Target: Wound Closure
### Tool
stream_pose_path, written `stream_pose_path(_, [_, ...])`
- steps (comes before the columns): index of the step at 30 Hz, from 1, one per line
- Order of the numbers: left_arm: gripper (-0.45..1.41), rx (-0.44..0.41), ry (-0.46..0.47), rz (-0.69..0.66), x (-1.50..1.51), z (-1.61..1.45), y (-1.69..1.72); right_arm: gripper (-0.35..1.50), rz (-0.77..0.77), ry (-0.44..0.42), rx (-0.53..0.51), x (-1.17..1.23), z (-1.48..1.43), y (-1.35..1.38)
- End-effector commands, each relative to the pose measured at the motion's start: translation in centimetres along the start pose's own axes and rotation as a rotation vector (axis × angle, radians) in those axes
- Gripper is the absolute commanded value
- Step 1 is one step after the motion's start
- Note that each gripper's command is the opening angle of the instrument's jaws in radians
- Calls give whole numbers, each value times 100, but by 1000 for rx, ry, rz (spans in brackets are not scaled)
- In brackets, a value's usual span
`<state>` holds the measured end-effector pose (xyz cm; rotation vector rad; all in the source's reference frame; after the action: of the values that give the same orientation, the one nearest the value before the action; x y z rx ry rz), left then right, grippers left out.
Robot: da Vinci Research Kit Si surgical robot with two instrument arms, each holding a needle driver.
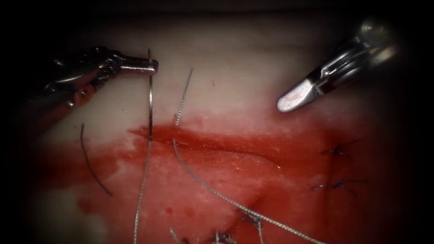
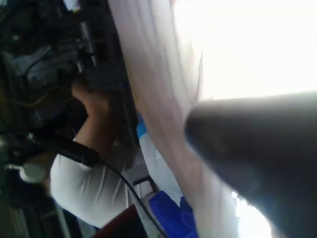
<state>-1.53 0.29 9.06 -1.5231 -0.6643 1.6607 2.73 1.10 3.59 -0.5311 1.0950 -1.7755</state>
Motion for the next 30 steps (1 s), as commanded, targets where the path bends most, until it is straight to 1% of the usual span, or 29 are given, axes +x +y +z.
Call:
stream_pose_path(1, [-45,72,43,-134,18,2,-2,116,25,-32,-59,-12,4,10])
stream_pose_path(2, [-45,180,100,-224,17,2,-2,118,8,-48,-79,-12,9,11])
stream_pose_path(3, [-45,253,134,-226,17,2,-3,118,12,-58,-98,-13,13,13])
stream_pose_path(5, [-45,342,156,-218,17,-2,-5,116,26,-73,-136,-15,24,16])
stream_pose_path(6, [-45,417,151,-185,17,-5,-7,109,29,-81,-151,-16,29,18])
stream_pose_path(7, [-45,475,127,-118,18,-6,-8,101,31,-96,-166,-18,36,21])
stream_pose_path(8, [-45,527,89,-63,19,-8,-8,99,34,-108,-176,-19,41,24])
stream_pose_path(9, [-45,577,55,-42,20,-9,-7,97,39,-124,-187,-22,46,28])
stream_pose_path(10, [-45,611,45,-37,22,-9,-7,92,44,-139,-195,-25,53,33])
stream_pose_path(11, [-45,664,47,-23,24,-10,-4,94,52,-163,-208,-28,63,41])
stream_pose_path(12, [-45,683,59,-23,25,-10,-2,91,54,-166,-225,-30,69,46])
stream_pose_path(16, [-45,752,89,-22,24,-7,5,99,62,-200,-295,-33,87,62])
stream_pose_path(18, [-45,808,103,-7,21,-7,10,101,141,-226,-342,-37,99,73])
stream_pose_path(19, [-45,860,110,15,21,-7,13,104,194,-244,-379,-39,108,78])
stream_pose_path(20, [-45,893,122,7,21,-6,15,121,284,-243,-432,-38,119,83])
stream_pose_path(22, [-45,914,129,-1,21,-6,17,124,396,-229,-473,-36,126,83])
stream_pose_path(25, [-45,963,163,-46,21,-8,19,121,556,-197,-493,-32,132,78])
stream_pose_path(26, [-45,975,182,-76,22,-9,19,121,588,-188,-495,-32,134,76])
stream_pose_path(27, [-45,985,218,-135,22,-12,20,118,612,-193,-493,-32,136,73])
stream_pose_path(28, [-45,1002,240,-165,22,-13,21,118,648,-225,-484,-32,138,70])
stream_pose_path(30, [-45,1040,278,-210,24,-17,23,121,675,-325,-454,-33,143,63])
